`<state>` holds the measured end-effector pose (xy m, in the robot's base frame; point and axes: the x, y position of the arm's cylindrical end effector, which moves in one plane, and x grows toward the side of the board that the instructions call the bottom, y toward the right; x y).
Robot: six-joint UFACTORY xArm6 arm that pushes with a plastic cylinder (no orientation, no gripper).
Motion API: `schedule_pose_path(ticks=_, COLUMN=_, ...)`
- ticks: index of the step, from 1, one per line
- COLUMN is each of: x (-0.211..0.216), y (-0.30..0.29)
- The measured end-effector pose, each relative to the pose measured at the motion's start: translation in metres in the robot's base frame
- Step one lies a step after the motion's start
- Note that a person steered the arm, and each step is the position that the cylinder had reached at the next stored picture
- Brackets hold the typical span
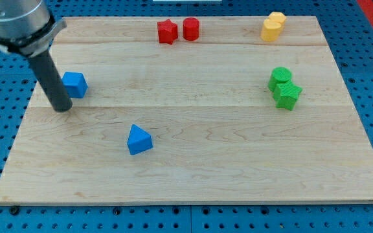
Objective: Push the blue triangle below the blue cube
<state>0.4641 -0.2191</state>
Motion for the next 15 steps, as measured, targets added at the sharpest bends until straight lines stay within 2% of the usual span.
schedule_pose_path(ticks=1, x=0.051, y=0.001)
schedule_pose_path(ticks=2, x=0.064, y=0.002)
schedule_pose_path(ticks=4, x=0.133, y=0.088)
schedule_pose_path(ticks=5, x=0.136, y=0.155)
schedule_pose_path(ticks=6, x=0.120, y=0.206)
schedule_pose_path(ticks=7, x=0.111, y=0.213)
schedule_pose_path(ticks=8, x=0.107, y=0.210)
schedule_pose_path(ticks=10, x=0.082, y=0.152)
schedule_pose_path(ticks=11, x=0.081, y=0.141)
schedule_pose_path(ticks=13, x=0.081, y=0.144)
schedule_pose_path(ticks=15, x=0.053, y=0.144)
